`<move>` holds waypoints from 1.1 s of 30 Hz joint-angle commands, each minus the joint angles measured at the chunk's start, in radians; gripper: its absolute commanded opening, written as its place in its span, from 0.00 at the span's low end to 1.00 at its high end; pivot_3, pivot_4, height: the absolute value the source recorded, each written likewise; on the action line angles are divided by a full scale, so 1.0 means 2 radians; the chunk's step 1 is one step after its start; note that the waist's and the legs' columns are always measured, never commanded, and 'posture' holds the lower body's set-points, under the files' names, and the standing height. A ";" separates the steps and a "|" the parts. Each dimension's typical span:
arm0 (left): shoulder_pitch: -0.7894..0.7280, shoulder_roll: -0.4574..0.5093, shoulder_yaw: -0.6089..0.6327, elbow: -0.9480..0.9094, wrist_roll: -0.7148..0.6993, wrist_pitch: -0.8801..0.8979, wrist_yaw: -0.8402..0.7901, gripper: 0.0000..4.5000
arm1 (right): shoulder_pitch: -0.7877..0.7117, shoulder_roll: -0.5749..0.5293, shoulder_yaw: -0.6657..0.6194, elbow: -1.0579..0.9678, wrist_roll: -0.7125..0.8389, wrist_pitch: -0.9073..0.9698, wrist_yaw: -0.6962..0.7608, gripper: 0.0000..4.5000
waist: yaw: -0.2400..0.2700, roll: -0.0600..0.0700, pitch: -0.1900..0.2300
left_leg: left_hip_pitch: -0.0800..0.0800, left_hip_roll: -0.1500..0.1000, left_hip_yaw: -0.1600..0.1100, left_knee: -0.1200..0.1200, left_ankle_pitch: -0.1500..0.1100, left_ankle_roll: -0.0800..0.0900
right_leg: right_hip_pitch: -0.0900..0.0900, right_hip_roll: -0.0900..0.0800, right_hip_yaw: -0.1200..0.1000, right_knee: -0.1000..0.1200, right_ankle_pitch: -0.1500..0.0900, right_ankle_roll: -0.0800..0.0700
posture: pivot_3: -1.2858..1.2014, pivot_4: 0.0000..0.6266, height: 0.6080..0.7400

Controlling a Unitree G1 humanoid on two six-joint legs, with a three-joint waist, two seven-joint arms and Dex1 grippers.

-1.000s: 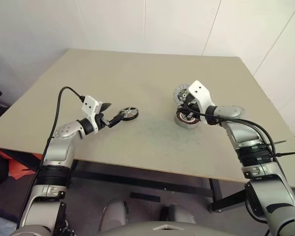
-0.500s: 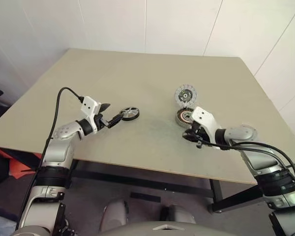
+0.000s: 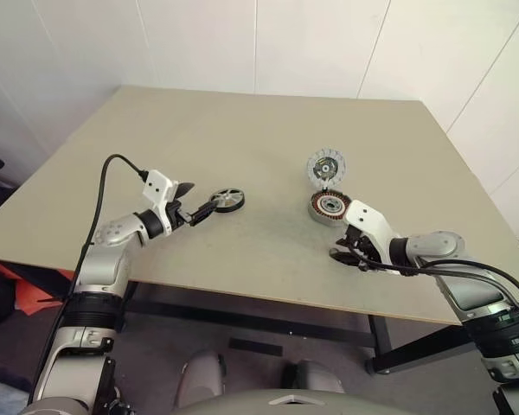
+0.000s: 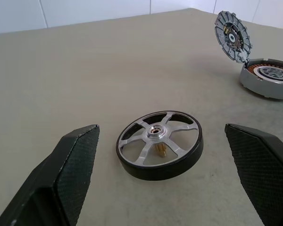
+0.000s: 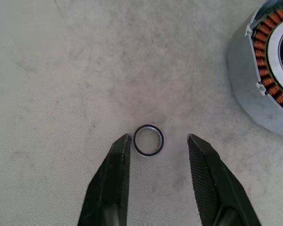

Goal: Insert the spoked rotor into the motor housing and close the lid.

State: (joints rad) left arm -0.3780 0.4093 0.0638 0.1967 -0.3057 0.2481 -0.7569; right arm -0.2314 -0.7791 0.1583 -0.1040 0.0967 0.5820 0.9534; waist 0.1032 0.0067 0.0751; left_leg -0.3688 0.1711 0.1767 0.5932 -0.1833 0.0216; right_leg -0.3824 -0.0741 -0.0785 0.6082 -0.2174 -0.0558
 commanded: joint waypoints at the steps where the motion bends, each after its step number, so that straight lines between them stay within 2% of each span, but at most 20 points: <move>1: -0.010 0.005 0.002 -0.004 0.001 -0.009 -0.003 1.00 | -0.011 -0.009 -0.024 -0.008 0.016 -0.002 0.006 0.49 | 0.000 0.000 0.000 | 0.000 0.000 0.000 0.000 0.000 0.000 | 0.000 0.000 0.000 0.000 0.000 0.000 | 0.52 0.00 1.00; 7: -0.013 0.004 0.002 0.001 0.001 -0.010 -0.003 1.00 | -0.068 -0.009 -0.046 -0.005 0.022 -0.018 -0.003 0.49 | -0.002 0.000 0.000 | 0.000 0.000 0.000 0.000 0.000 0.000 | 0.000 0.000 0.000 0.000 0.000 0.000 | 0.52 0.00 1.00; 10: -0.018 0.003 0.001 0.007 0.002 -0.011 -0.004 1.00 | -0.120 -0.003 -0.027 0.022 0.005 -0.045 0.000 0.49 | -0.003 0.000 0.000 | 0.000 0.000 0.000 0.000 0.000 0.000 | 0.000 0.000 0.000 0.000 0.000 0.000 | 0.52 0.00 1.00; 19: -0.031 0.000 -0.002 0.020 0.002 -0.018 -0.004 1.00 | -0.262 0.008 0.103 0.262 -0.108 -0.242 0.087 0.49 | -0.001 0.000 0.000 | -0.001 0.000 0.000 0.001 0.000 0.001 | 0.000 0.000 0.000 0.000 0.002 -0.004 | 0.52 0.00 1.00; 25: -0.008 0.001 0.004 0.001 -0.001 -0.015 0.005 1.00 | -0.325 0.021 0.125 0.360 -0.139 -0.327 0.128 0.49 | -0.003 0.000 0.000 | -0.006 0.000 0.000 0.002 -0.001 0.001 | -0.005 0.000 0.000 0.002 0.002 -0.004 | 0.52 0.00 1.00; 33: 0.008 0.002 0.011 -0.018 -0.005 -0.011 0.018 1.00 | -0.356 0.038 0.136 0.428 -0.168 -0.386 0.165 0.49 | -0.002 0.000 0.000 | -0.005 0.001 0.000 0.005 -0.001 0.001 | -0.003 0.000 0.000 0.004 0.002 -0.004 | 0.52 0.00 1.00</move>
State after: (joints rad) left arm -0.3539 0.4052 0.0678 0.2024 -0.3065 0.2365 -0.7283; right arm -0.9214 -0.7005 0.4364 0.7567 -0.2362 -0.1664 1.2611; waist 0.0990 0.0069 0.0749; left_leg -0.3784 0.1723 0.1763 0.6029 -0.1846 0.0242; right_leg -0.3888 -0.0743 -0.0794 0.6159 -0.2126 -0.0641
